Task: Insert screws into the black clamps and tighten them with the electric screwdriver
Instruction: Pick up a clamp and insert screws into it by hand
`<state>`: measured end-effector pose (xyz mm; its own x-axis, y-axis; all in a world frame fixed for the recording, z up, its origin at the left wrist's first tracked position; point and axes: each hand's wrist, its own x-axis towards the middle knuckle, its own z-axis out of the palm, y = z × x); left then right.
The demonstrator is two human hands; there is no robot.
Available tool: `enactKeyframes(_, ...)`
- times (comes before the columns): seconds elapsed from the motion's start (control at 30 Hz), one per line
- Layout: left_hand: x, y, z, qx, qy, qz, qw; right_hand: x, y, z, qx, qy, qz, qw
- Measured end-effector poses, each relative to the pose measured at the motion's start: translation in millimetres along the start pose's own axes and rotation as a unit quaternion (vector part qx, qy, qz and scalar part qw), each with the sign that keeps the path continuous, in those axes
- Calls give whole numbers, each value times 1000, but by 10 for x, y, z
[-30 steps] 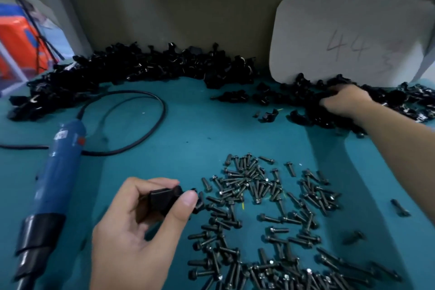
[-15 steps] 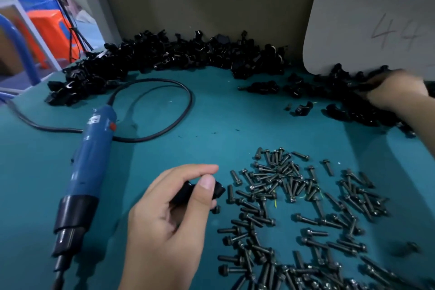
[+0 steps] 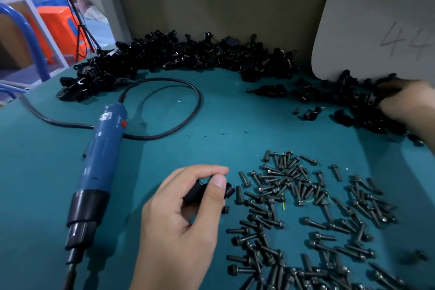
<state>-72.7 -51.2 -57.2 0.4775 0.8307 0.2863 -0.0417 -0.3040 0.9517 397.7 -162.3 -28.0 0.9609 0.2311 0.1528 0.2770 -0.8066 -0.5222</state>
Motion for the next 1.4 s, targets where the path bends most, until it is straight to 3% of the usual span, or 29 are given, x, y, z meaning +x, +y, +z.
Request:
enactKeyframes(0.27, -1, -3, 3, 5, -4, 4, 1000, -93, -30, 24, 49, 1, 30, 998)
enactKeyframes(0.5, -8, 1, -6, 12, -5, 7, 1000, 649, 720, 255, 175, 43, 37, 983)
enactKeyframes(0.73, -10, 1, -16, 14, -7, 2, 1000, 276, 474, 169, 335, 69, 53, 938)
enactKeyframes(0.97, 10, -9, 3, 7, -2, 2, 1000, -399, -115, -114, 496, 75, 36, 864)
enactKeyframes(1.1, 17, -25, -15, -13, -4, -15, 1000, -843, -352, -261, 582, -8, 60, 811)
enactKeyframes(1.2, 12, -57, -40, -54, -26, -51, 997, -1387, -544, -378, 606, -164, 68, 775)
enactKeyframes(1.3, 18, -75, -44, -9, -18, -1, 1000, -2008, -709, -520, 569, -275, 55, 773)
enactKeyframes(1.4, 8, 6, -68, -65, -50, -11, 997, -2620, -810, -670, 548, -335, -5, 766)
